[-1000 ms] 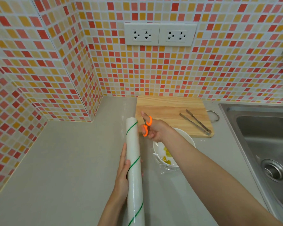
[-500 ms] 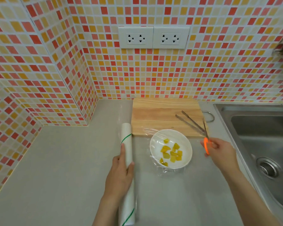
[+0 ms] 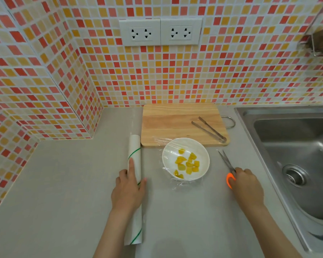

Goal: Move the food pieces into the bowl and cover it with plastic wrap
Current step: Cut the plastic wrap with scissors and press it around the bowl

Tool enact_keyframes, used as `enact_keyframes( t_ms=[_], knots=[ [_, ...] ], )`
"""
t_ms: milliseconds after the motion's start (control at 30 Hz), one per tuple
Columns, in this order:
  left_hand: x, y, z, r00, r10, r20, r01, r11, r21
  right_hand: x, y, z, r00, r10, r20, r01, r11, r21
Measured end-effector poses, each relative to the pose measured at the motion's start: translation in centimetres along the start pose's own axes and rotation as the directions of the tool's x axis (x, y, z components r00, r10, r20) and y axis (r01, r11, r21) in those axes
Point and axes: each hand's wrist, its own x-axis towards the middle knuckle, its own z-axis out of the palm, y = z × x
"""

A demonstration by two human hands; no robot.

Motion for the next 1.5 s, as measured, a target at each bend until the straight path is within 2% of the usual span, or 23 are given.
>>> enact_keyframes(
  t_ms=[133, 200, 233, 300, 367, 400, 467, 567, 700, 833, 933, 1000, 1100, 1133, 1200, 1333, 1500],
  knots=[
    [-0.1, 0.4, -0.1, 0.999, -0.037, 0.009, 0.037, 0.999, -0.004, -0.2, -0.2, -0.4, 0.999, -0.028, 0.036, 0.031, 0.994, -0.101],
    [-0.3, 0.8, -0.5, 0.996, 0.005, -0.093, -0.001, 0.999, 0.041, -0.3, -0.2, -0.4, 0.998, -0.037, 0.043, 0.043, 0.989, -0.143],
    [-0.5, 1.1, -0.6, 0.984, 0.065, -0.163, -0.064, 0.998, 0.012, -0.4, -0.3, -0.3, 0.998, -0.037, 0.042, 0.043, 0.988, -0.150],
    [-0.9, 2.0, -0.6, 0.950, 0.185, -0.250, -0.230, 0.959, -0.164, -0.6, -0.4, -0.2, 0.999, -0.031, 0.027, 0.034, 0.992, -0.121],
    [-1.3, 3.5, -0.1, 0.948, 0.215, -0.236, -0.296, 0.868, -0.398, -0.8, -0.4, 0.0, 1.000, -0.031, 0.000, 0.031, 0.997, -0.073],
    [-1.5, 4.3, 0.3, 0.966, 0.187, -0.179, -0.254, 0.813, -0.524, -0.9, -0.4, 0.1, 0.999, -0.031, -0.009, 0.031, 0.998, -0.060],
    [-1.4, 5.7, 1.0, 0.996, 0.085, 0.006, -0.055, 0.697, -0.715, -1.2, -0.3, 0.2, 1.000, -0.016, -0.012, 0.015, 0.999, -0.041],
    [-0.7, 6.6, 1.8, 0.978, -0.016, 0.206, 0.185, 0.519, -0.835, -1.2, 0.1, 0.0, 1.000, -0.027, -0.003, 0.027, 0.998, -0.060],
    [0.4, 6.9, 2.3, 0.967, 0.006, 0.253, 0.226, 0.429, -0.875, -0.7, 1.0, -0.2, 0.997, -0.069, 0.018, 0.071, 0.993, -0.096],
    [1.3, 7.1, 2.2, 0.965, -0.011, 0.262, 0.252, 0.325, -0.912, -0.6, 0.6, -0.1, 0.999, -0.030, -0.012, 0.028, 0.993, -0.119],
    [2.2, 6.9, 2.4, 0.966, 0.012, 0.258, 0.239, 0.334, -0.912, -0.4, -0.4, -0.3, 0.990, -0.084, -0.109, 0.073, 0.992, -0.101],
    [3.0, 6.9, 2.4, 0.965, 0.019, 0.261, 0.240, 0.333, -0.912, 0.4, -1.7, -0.4, 0.972, -0.145, -0.185, 0.157, 0.986, 0.051],
    [3.8, 7.3, 1.8, 0.960, 0.050, 0.276, 0.245, 0.329, -0.912, 1.9, -4.8, -0.9, 0.972, -0.233, 0.030, 0.191, 0.857, 0.478],
    [4.1, 7.5, 1.6, 0.956, 0.058, 0.287, 0.252, 0.334, -0.908, 2.1, -5.7, -0.8, 0.962, -0.260, 0.086, 0.172, 0.818, 0.549],
    [4.5, 7.7, 1.4, 0.953, 0.065, 0.296, 0.254, 0.360, -0.898, 1.8, -6.7, -0.3, 0.953, -0.288, 0.089, 0.186, 0.794, 0.579],
    [5.5, 7.6, 1.1, 0.957, 0.042, 0.287, 0.241, 0.438, -0.866, -0.8, -5.8, -0.1, 0.962, -0.271, -0.041, 0.244, 0.778, 0.579],
    [6.7, 7.9, 1.2, 0.981, 0.075, 0.181, 0.095, 0.629, -0.772, -2.6, -3.8, 0.1, 0.977, -0.162, -0.137, 0.208, 0.863, 0.461]
  ],
)
